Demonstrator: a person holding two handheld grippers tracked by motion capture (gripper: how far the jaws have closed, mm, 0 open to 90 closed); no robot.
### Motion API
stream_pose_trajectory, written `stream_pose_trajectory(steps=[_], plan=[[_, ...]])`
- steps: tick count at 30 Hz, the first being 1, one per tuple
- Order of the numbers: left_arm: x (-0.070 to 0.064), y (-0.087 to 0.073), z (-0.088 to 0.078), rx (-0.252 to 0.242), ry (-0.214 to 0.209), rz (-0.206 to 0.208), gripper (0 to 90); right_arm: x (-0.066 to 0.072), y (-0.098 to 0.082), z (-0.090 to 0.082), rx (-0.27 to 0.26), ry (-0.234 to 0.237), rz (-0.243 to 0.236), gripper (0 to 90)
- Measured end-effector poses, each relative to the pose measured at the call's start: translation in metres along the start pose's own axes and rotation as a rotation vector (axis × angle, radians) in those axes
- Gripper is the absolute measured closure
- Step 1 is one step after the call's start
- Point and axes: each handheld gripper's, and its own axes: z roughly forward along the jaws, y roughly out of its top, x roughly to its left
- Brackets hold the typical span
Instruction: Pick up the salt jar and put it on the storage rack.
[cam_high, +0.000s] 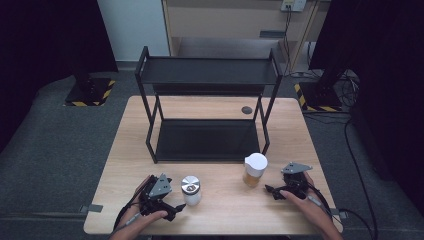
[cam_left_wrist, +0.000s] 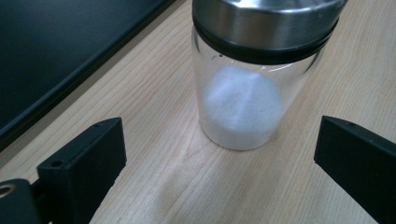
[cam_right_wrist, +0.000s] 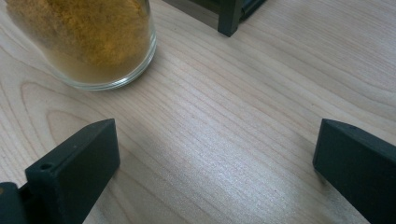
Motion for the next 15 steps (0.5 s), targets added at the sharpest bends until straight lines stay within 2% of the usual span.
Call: stream_pose_trajectory(steps=[10, 15], plan=[[-0.0034, 0.0062, 0.0091, 0.016, -0.013, 0.004, 0.9, 0.0, 0.0, 0.0, 0.0, 0.0, 0.0, 1.3], [-0.0044, 0.0064, 0.0104, 0.007, -0.011, 0.002, 0.9, 0.0, 0.0, 0.0, 0.0, 0.0, 0.0, 1.3]])
